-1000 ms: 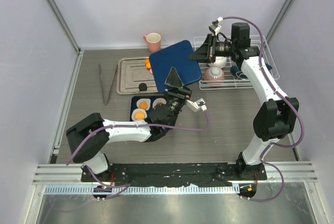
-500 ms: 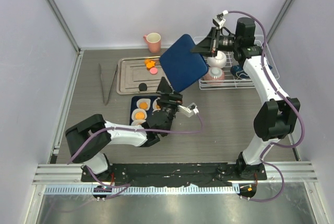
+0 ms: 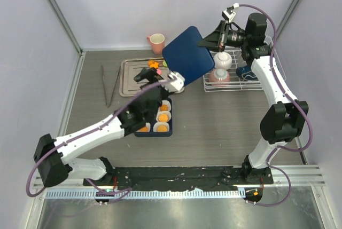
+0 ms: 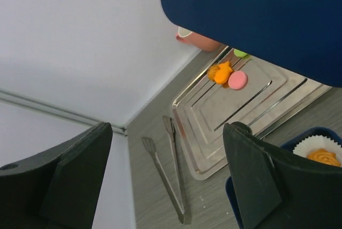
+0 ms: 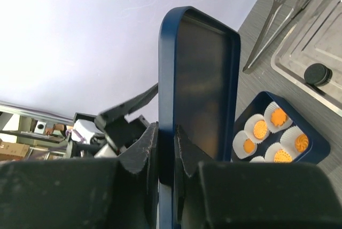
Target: Pack the cookies
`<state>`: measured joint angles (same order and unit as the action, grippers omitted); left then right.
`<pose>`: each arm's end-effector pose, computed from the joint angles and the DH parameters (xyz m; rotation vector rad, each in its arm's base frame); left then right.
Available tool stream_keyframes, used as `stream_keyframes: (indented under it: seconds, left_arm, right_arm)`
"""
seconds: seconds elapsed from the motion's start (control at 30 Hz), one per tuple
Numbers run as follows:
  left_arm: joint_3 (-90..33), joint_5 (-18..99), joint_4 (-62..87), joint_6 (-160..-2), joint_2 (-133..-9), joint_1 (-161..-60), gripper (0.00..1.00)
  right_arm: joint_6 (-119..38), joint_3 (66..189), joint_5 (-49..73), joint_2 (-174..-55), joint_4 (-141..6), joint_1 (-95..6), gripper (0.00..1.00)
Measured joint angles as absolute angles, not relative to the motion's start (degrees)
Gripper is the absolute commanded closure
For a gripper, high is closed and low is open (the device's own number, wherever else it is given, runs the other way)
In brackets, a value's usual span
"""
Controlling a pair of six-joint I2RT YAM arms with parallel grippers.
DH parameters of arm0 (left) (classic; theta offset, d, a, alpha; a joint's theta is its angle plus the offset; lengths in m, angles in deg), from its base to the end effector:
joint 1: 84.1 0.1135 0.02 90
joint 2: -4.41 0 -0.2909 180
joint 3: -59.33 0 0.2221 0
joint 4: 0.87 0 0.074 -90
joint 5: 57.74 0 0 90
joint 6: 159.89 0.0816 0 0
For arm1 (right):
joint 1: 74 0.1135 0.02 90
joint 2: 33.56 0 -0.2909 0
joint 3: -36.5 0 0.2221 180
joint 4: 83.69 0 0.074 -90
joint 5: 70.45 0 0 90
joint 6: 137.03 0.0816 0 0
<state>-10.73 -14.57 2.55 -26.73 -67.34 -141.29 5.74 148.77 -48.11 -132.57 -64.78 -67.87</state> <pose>0.2019 -0.2033 0.3717 0.7911 1.4529 0.4893 0.3760 0.1163 0.4414 -0.2665 1.9098 1.6962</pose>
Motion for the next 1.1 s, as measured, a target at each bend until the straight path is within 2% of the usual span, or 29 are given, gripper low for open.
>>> stream_keyframes:
  seconds: [0.13,0.27,0.47,0.63,0.73,0.87,1.1]
  left_arm:
    - [-20.04,-4.41,19.51,-42.58,-66.88,-133.66,0.11]
    - [-28.52,12.57,32.06,-56.50,-67.93,-122.97,0.11]
    - [-32.93,43.24,37.48,-73.53,-71.34,-105.84,0.11]
    - [-30.27,69.34,31.23,-90.14,-75.60,-97.47,0.11]
    - [-27.03,76.94,24.89,-98.00,-75.97,-96.29,0.11]
    - [-24.63,82.73,15.75,-106.44,-76.10,-96.42,0.11]
    - [-24.63,83.89,3.36,-111.91,-78.62,-96.44,0.11]
  right_arm:
    - [9.22,148.81,-48.20,-132.57,-69.56,-67.84,0.99]
    - [11.12,149.14,-48.55,-132.57,-72.69,-67.84,0.99]
    - [11.89,149.21,-48.74,-132.57,-74.92,-67.84,0.99]
    - [11.73,149.21,-48.61,-132.57,-75.68,-67.84,0.99]
    - [11.30,149.21,-48.28,-132.57,-75.70,-67.84,0.99]
    - [10.75,149.21,-47.54,-132.57,-75.75,-67.67,0.99]
    - [11.47,148.53,-46.54,-132.57,-77.63,-66.14,0.99]
